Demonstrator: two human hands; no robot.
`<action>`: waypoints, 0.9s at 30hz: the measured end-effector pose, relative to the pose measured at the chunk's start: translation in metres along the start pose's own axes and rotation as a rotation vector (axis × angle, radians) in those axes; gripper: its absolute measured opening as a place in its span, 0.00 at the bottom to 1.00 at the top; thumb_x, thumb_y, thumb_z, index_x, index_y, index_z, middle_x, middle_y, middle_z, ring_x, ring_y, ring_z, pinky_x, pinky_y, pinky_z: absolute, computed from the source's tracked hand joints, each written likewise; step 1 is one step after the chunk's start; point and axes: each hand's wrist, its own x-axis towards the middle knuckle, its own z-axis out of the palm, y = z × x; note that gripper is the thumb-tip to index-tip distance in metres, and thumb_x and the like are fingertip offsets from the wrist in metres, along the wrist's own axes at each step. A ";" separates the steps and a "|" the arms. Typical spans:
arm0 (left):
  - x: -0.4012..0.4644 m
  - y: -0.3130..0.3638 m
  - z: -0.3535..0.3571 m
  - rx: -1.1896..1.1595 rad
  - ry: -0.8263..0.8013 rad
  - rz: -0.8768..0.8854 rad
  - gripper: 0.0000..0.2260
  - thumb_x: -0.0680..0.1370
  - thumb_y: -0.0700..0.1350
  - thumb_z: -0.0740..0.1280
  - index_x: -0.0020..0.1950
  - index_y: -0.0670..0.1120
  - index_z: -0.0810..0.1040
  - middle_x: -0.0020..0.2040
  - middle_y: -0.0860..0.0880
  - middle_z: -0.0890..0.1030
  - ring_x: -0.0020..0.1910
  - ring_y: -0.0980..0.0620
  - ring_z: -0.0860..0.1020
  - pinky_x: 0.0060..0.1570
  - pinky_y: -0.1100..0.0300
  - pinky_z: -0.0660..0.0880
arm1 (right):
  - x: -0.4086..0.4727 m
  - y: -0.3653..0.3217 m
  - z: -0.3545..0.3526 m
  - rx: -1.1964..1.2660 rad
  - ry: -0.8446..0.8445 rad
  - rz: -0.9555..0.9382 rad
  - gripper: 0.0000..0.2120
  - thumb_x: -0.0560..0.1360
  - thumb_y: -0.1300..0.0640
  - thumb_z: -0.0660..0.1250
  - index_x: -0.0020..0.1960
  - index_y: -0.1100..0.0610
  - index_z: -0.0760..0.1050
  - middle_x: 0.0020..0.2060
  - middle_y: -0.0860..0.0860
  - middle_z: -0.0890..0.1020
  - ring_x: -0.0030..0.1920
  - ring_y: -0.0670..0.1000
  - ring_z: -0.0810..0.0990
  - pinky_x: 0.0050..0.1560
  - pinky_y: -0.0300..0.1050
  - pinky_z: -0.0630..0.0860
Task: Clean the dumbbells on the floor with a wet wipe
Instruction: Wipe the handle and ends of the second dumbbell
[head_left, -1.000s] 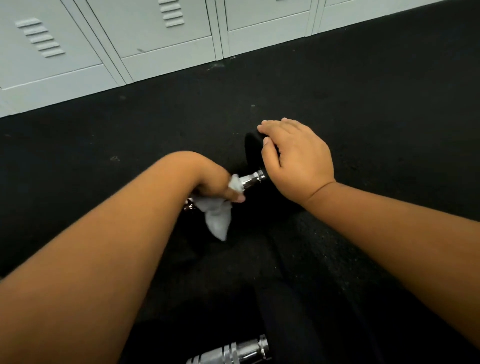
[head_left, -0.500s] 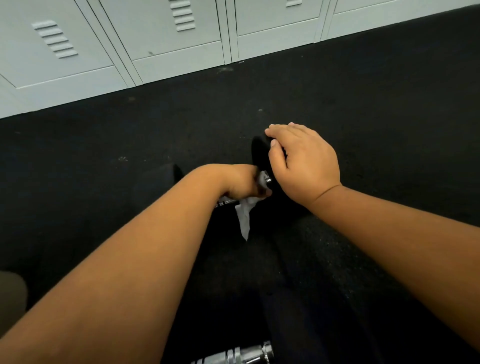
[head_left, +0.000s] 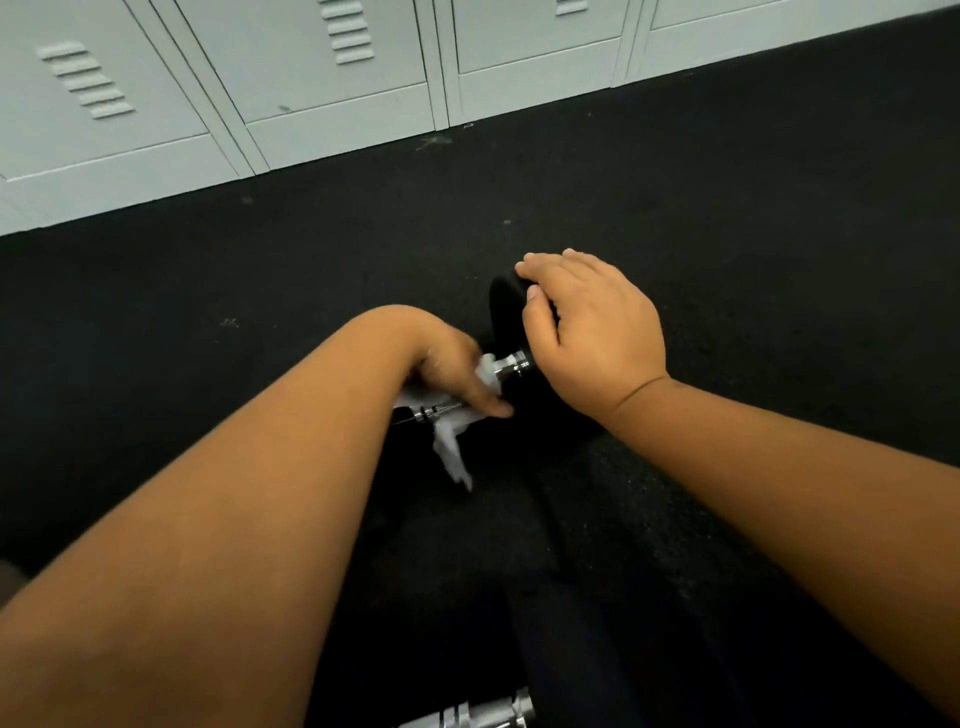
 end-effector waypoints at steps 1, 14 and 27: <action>0.002 0.004 0.004 -0.044 0.056 0.044 0.15 0.73 0.58 0.71 0.50 0.48 0.80 0.49 0.48 0.82 0.50 0.48 0.80 0.50 0.56 0.76 | 0.000 -0.001 0.000 0.001 -0.004 0.000 0.19 0.78 0.52 0.55 0.64 0.53 0.77 0.62 0.48 0.80 0.68 0.53 0.73 0.68 0.47 0.67; -0.066 0.008 0.086 0.239 0.564 0.211 0.27 0.80 0.46 0.58 0.78 0.45 0.56 0.78 0.46 0.55 0.76 0.48 0.57 0.71 0.58 0.56 | 0.001 -0.001 -0.001 -0.006 0.034 -0.017 0.21 0.77 0.52 0.53 0.62 0.55 0.79 0.60 0.49 0.82 0.64 0.52 0.76 0.68 0.43 0.66; -0.006 0.026 0.027 0.179 0.309 0.094 0.14 0.77 0.49 0.67 0.60 0.45 0.77 0.57 0.46 0.79 0.54 0.47 0.77 0.55 0.54 0.74 | 0.000 0.000 0.002 0.003 0.008 -0.011 0.22 0.77 0.49 0.51 0.64 0.52 0.77 0.62 0.47 0.80 0.68 0.53 0.73 0.67 0.48 0.68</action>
